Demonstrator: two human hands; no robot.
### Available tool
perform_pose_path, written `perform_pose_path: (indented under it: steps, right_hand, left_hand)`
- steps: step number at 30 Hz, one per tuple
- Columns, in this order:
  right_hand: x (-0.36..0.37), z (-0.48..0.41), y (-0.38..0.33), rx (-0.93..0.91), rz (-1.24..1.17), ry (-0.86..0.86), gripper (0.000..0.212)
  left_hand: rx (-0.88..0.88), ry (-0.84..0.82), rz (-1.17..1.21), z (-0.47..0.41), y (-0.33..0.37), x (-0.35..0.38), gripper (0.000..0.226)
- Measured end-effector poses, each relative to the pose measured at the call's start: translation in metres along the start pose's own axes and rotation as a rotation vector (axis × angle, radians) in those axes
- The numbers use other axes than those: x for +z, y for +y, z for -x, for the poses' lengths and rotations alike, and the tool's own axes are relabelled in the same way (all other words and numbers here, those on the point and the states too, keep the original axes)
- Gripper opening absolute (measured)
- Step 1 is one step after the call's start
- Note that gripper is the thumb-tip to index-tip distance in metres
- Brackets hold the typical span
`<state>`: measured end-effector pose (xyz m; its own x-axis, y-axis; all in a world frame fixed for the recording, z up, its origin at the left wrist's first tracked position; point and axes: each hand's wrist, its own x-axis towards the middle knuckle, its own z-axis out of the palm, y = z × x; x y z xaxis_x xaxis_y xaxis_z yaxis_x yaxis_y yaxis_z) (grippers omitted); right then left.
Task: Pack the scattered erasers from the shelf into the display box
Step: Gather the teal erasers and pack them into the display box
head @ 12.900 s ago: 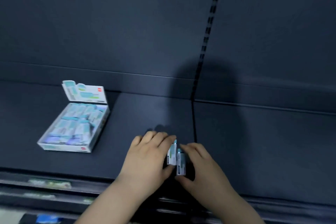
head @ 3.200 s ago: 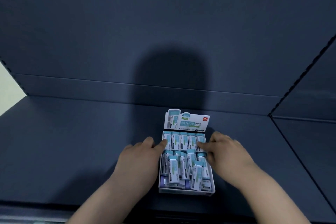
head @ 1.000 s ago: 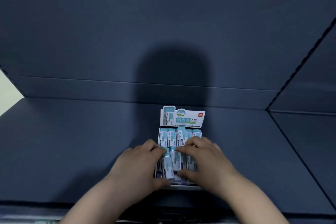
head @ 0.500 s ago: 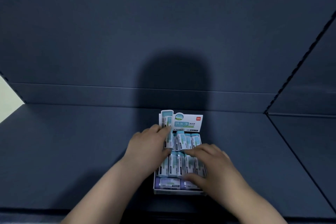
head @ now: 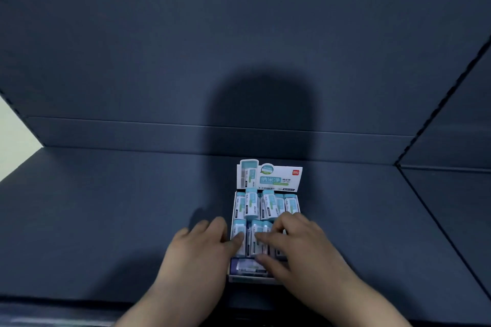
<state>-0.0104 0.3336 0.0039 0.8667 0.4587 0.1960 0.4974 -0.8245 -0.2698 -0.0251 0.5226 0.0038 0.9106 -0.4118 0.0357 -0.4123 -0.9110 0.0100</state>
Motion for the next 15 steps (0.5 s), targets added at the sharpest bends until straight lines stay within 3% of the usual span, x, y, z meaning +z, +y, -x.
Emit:
perform_pose_path:
  steps: [11, 15]
  right_hand:
    - [0.005, -0.006, -0.003, -0.018, 0.178, 0.04, 0.031]
    - [0.009, -0.005, -0.005, -0.021, 0.103, 0.033, 0.031]
  left_hand:
    - [-0.083, -0.083, 0.019, -0.009, 0.004, -0.019, 0.053]
    - [-0.049, -0.113, 0.032, -0.011, 0.007, -0.029, 0.067]
